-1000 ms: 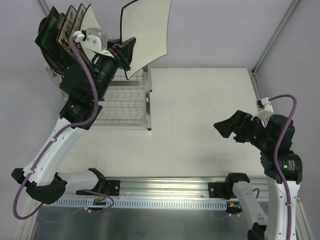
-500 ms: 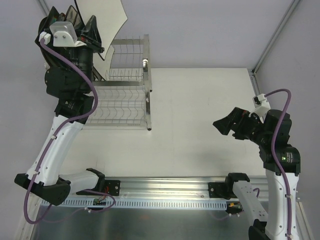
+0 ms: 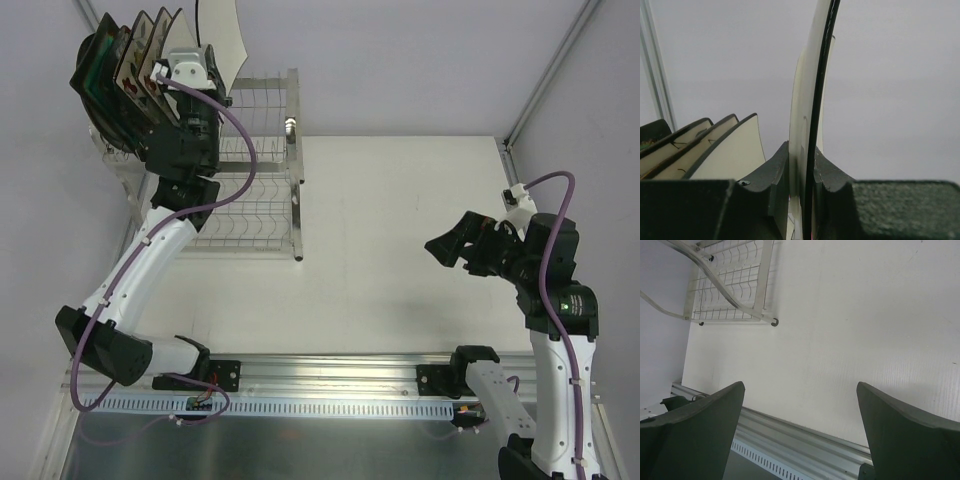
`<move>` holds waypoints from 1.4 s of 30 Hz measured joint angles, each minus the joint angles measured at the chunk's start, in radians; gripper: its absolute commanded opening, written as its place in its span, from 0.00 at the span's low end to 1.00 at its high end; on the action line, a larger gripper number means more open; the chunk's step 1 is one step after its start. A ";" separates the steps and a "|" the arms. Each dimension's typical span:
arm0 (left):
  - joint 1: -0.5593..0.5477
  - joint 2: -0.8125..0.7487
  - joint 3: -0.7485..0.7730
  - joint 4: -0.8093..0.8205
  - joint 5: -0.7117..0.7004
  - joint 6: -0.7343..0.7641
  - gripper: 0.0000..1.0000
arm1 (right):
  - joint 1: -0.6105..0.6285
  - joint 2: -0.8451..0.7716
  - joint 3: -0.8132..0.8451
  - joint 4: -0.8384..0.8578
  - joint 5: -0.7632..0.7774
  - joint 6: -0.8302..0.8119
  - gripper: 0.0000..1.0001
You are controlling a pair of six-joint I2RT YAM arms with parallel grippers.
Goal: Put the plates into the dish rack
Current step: Insert the plate into the dish rack
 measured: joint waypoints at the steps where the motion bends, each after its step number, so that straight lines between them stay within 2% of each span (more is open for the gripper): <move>1: 0.000 0.008 -0.003 0.000 -0.007 0.010 0.00 | 0.000 0.002 0.000 0.000 0.000 -0.001 1.00; 19: 0.018 0.030 -0.069 0.056 -0.077 0.076 0.00 | 0.000 0.006 0.000 0.000 0.000 -0.011 1.00; 42: 0.021 0.014 -0.135 -0.028 -0.095 0.055 0.00 | 0.002 -0.004 0.000 0.000 0.000 -0.012 0.99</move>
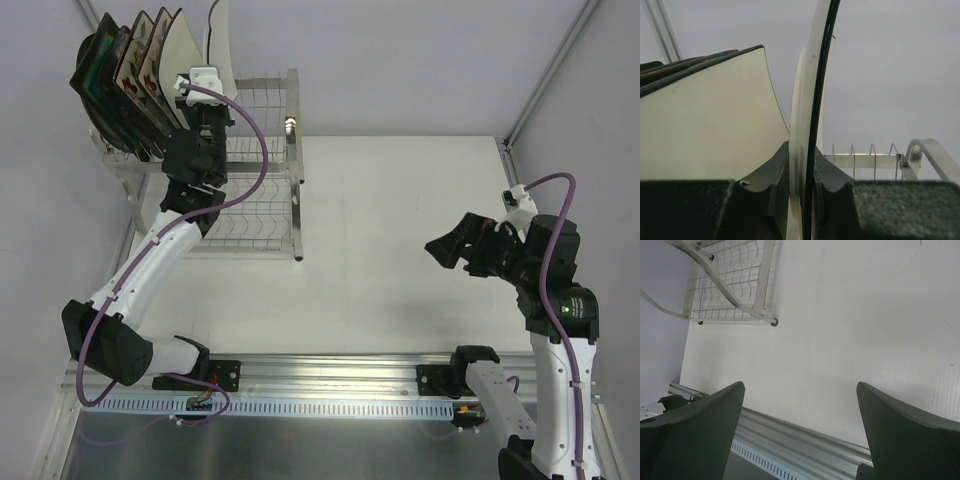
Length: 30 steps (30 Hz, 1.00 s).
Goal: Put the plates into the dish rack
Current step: Insert the plate into the dish rack
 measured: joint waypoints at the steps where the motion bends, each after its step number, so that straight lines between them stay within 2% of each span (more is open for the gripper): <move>1: 0.000 -0.002 -0.003 -0.006 0.000 -0.003 0.00 | 0.000 -0.002 0.000 0.000 0.000 0.000 0.99; 20: 0.006 -0.074 -0.034 -0.097 0.005 -0.081 0.00 | 0.006 -0.027 -0.008 -0.001 0.001 -0.001 0.99; 30: 0.006 -0.097 -0.071 -0.085 0.024 -0.104 0.00 | 0.006 -0.029 -0.010 -0.005 0.001 -0.001 1.00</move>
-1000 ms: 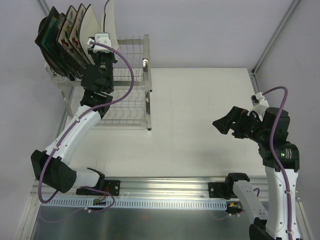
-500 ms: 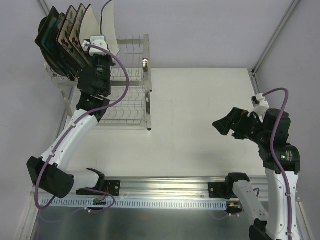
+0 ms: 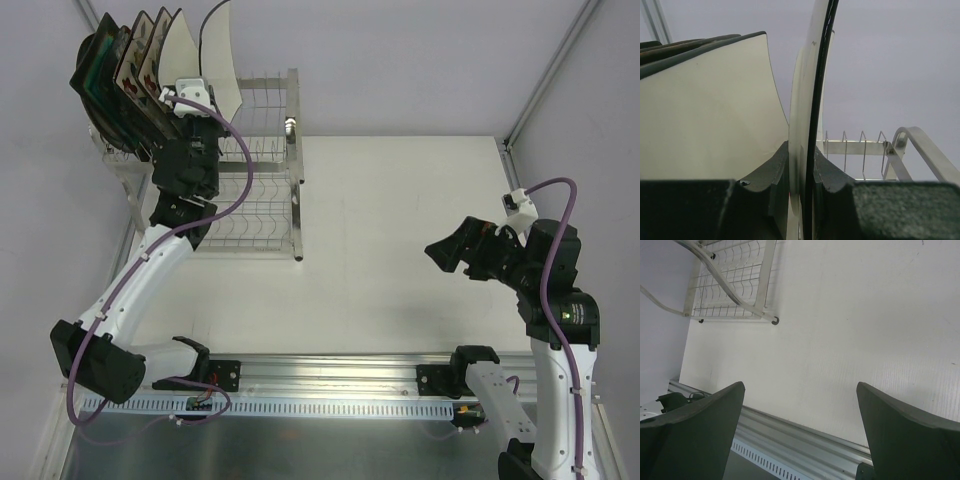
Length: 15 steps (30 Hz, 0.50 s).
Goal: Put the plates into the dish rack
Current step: Insert the plate into the dish rack
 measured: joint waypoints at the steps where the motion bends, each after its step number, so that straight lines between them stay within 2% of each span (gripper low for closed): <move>1: 0.000 -0.001 -0.003 0.005 0.002 0.000 0.00 | 0.000 0.000 0.000 -0.002 0.000 0.000 1.00; 15: 0.000 -0.032 -0.082 0.066 0.002 -0.011 0.06 | 0.003 -0.010 -0.002 -0.006 0.002 -0.003 1.00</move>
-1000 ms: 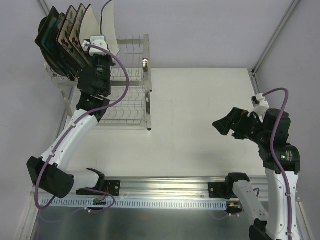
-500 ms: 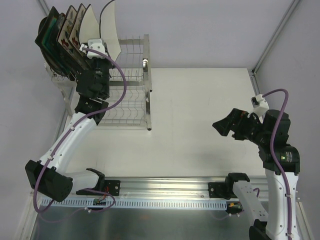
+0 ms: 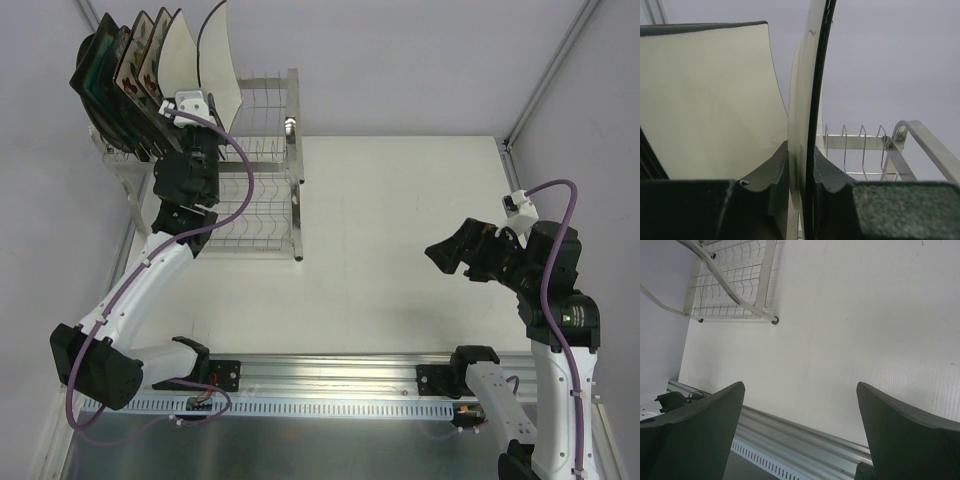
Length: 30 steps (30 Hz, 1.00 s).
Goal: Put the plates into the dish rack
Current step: Insert the plate into the dish rack
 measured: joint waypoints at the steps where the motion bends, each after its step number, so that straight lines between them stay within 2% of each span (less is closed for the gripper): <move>1: 0.000 -0.001 -0.005 0.002 0.000 0.000 0.06 | 0.000 0.000 0.000 0.000 0.000 0.000 1.00; 20: -0.001 -0.013 -0.062 0.047 0.000 -0.013 0.16 | 0.003 0.000 -0.002 -0.008 0.000 0.000 1.00; 25: -0.003 -0.017 -0.069 0.037 0.003 -0.037 0.23 | 0.006 -0.002 -0.003 -0.008 0.000 0.000 1.00; 30: -0.009 -0.019 -0.078 0.019 0.008 -0.065 0.26 | 0.008 -0.009 -0.011 -0.008 0.000 0.000 1.00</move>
